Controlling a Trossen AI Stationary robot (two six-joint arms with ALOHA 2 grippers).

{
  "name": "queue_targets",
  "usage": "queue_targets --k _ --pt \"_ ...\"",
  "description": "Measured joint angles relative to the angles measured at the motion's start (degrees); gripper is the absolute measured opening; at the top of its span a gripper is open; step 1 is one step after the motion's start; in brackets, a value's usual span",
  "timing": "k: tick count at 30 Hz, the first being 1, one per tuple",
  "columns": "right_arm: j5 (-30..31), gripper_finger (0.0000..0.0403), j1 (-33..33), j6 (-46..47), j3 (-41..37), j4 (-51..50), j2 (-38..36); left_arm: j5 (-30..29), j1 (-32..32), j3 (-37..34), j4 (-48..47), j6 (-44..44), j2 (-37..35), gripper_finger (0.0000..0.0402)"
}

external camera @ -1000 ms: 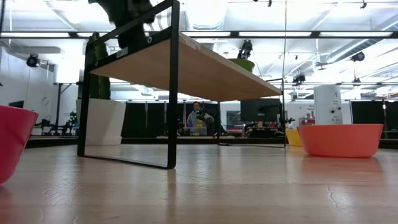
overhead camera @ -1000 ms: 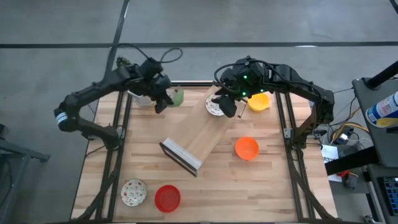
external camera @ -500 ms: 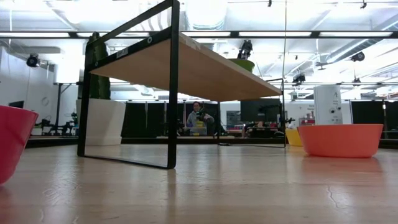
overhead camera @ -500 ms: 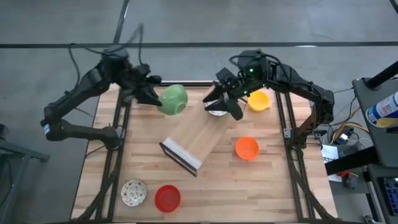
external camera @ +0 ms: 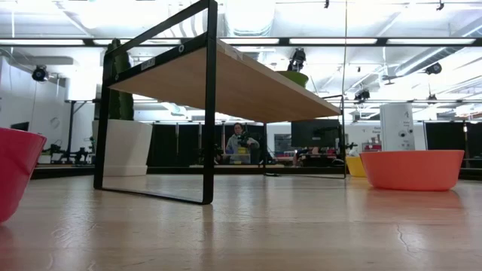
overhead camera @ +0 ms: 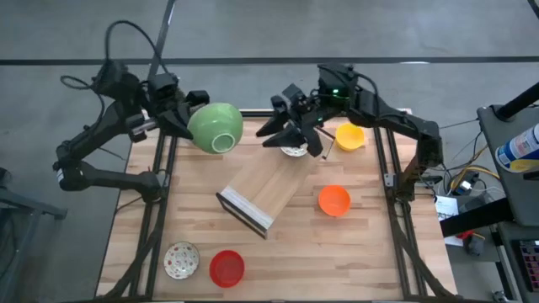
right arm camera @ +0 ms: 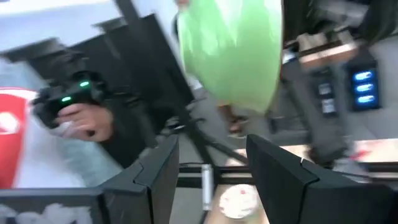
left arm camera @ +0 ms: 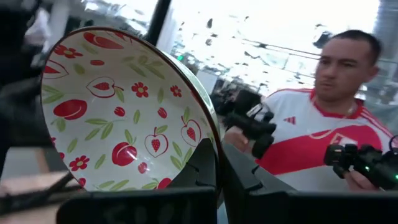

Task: Pick & Place Mini bowls
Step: Stack the top white bowl on the top of the white bowl on the shelf

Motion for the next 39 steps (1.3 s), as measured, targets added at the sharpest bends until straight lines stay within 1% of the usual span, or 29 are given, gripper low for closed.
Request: queue_targets --k 3,5,8,9,11,14,16,20,25,29,32,39 --pt "-4.95 0.0185 0.04 4.3 -0.05 7.94 2.76 -0.73 -0.35 -0.02 7.76 -3.73 -0.03 0.0" --pt "-7.84 0.0185 0.02 8.02 -0.05 14.32 4.56 -1.89 -0.95 -0.02 11.68 -4.37 -0.16 0.0" --pt "-14.7 0.0185 -0.18 12.5 -0.05 19.52 6.56 -3.58 -1.85 -0.02 13.89 -4.71 -0.22 0.0" --pt "-15.61 0.0185 -0.34 13.12 -0.05 19.7 7.02 -3.96 -2.2 -0.02 13.99 -4.71 -0.2 0.0" --pt "-15.29 0.0185 -0.61 12.89 -0.05 19.89 7.9 -4.97 -3.12 -0.02 14.07 -4.08 -0.06 0.0" --pt "-13.12 0.0185 -1.42 11.58 -0.09 21.18 8.86 -7.36 -4.56 -0.02 14.36 -2.98 0.11 0.0" --pt "-12.92 0.0185 -1.92 11.56 -0.09 24.32 9.63 -8.57 -5.14 -0.03 15.25 -2.8 0.12 0.0" --pt "-11.17 0.0185 -2.71 14.21 -0.2 34.56 10.43 -9.76 -6.76 -0.04 19.07 -2.72 0.15 0.0" --pt "-9.87 0.0185 -4.62 20.9 -0.15 46.83 11.03 -10.01 -7.8 -0.06 21.33 -2.69 0.14 0.0" --pt "-7.94 0.0185 -5.09 23.51 -0.15 48.61 11.87 -12.37 -8.35 -0.04 21.43 -2.43 1.09 0.0" --pt "-7.91 0.0185 -4.98 24.87 -0.24 49.4 12.47 -12.39 -8.53 -0.06 21.3 -2.26 2.41 0.0" --pt "-7.76 0.0185 -4.5 26.11 -0.24 55.56 12.68 -12.34 -8.57 -0.07 21.84 -2.11 4.48 0.0"
